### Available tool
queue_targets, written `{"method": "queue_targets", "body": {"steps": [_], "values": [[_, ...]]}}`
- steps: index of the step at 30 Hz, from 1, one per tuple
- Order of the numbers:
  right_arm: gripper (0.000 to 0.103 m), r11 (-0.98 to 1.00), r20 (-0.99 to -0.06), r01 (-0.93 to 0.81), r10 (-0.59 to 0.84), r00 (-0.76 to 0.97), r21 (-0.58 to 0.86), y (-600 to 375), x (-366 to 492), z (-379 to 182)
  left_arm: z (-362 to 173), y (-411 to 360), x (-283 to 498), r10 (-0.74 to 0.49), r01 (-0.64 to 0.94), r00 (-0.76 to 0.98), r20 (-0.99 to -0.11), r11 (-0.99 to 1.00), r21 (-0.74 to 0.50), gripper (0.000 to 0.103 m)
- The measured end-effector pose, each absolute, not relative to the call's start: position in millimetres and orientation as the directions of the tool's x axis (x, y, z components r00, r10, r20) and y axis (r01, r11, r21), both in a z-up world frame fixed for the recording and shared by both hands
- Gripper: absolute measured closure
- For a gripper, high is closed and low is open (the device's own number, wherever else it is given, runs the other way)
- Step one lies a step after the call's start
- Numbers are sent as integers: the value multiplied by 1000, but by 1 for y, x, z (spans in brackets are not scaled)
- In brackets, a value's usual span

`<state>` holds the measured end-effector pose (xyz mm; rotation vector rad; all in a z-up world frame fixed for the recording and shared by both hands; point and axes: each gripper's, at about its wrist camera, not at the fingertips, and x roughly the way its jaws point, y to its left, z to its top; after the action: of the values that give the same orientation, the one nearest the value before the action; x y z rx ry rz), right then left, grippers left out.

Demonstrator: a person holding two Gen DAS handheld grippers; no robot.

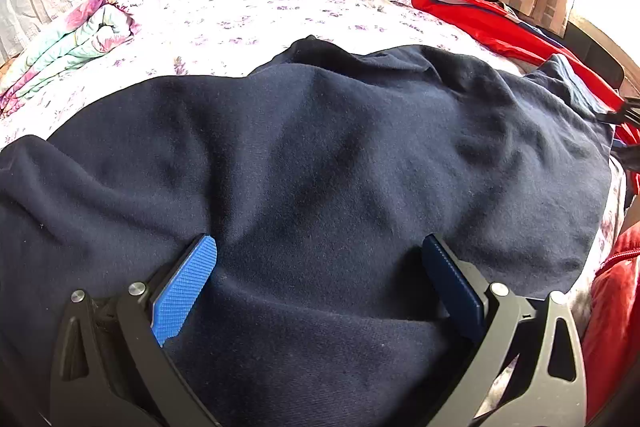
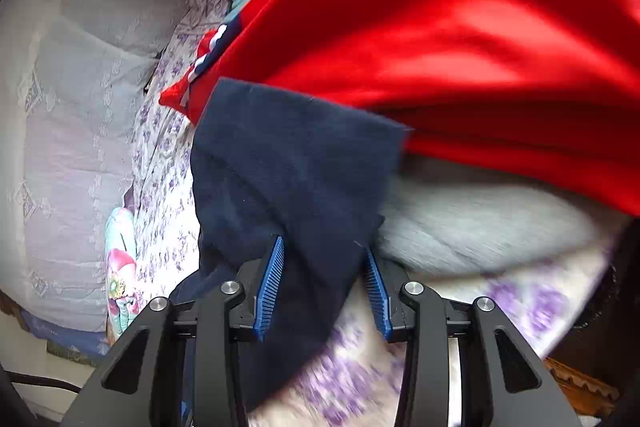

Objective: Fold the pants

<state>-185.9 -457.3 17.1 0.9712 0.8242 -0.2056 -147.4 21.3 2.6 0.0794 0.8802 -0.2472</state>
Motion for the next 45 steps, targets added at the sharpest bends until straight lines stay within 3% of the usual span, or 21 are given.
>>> {"method": "queue_targets", "body": {"steps": [2, 7, 10, 12, 16, 18, 20, 21, 24, 27, 31, 37, 38, 39, 40, 45], "values": [[82, 642, -697, 444, 202, 688, 625, -448, -164, 27, 3, 21, -147, -179, 245, 610, -772, 969, -32, 4], [86, 828, -630, 233, 176, 756, 511, -425, -135, 101, 5, 22, -144, -168, 209, 606, -777, 977, -49, 4], [86, 851, -730, 305, 126, 672, 428, -442, -141, 77, 9, 22, -141, -169, 179, 605, -778, 981, -74, 4], [85, 827, -817, 383, 147, 558, 411, -456, -150, 34, 14, 22, -139, -174, 170, 595, -784, 981, -88, 4], [75, 770, -783, 425, 152, 602, 477, -466, -157, 55, 41, 38, -136, -113, 85, 649, -752, 994, -76, 4], [66, 814, -755, 431, 14, 655, 389, -471, -160, 88, 52, 54, -135, -46, 15, 675, -736, 999, -48, 4], [64, 835, -701, 479, -169, 693, 272, -474, -163, 122, 54, 80, -131, 31, -76, 664, -747, 997, -27, 4], [64, 859, -661, 438, -169, 731, 265, -466, -157, 135, 53, 91, -130, 57, -112, 652, -756, 994, -21, 4], [64, 950, -661, 185, 29, 750, 251, -409, -112, 143, 47, 126, -135, 77, -185, 636, -768, 981, -55, 5], [65, 936, -672, -159, 338, 658, 315, -294, -55, 125, 45, 127, -143, 80, -158, 636, -768, 987, -28, 5], [66, 830, -692, -372, 554, 463, 416, -164, -2, 88, 36, 116, -149, 151, -156, 601, -785, 985, 70, 5], [67, 761, -790, -509, 570, 228, 402, -67, 17, 50, 22, 103, -156, 253, -168, 604, -756, 967, 189, 4], [75, 757, -804, -521, 559, 203, 395, -61, 14, 44, 21, 102, -156, 258, -170, 609, -750, 966, 194, 4], [92, 763, -832, -537, 523, 184, 361, -56, 11, 38, 20, 102, -156, 262, -172, 615, -744, 965, 198, 4], [99, 768, -858, -559, 480, 181, 312, -50, 10, 28, 19, 102, -156, 262, -171, 620, -739, 965, 198, 4], [100, 810, -863, -523, 442, 244, 267, -48, 39, 30, 18, 104, -157, 252, -169, 629, -736, 968, 187, 4]]}}
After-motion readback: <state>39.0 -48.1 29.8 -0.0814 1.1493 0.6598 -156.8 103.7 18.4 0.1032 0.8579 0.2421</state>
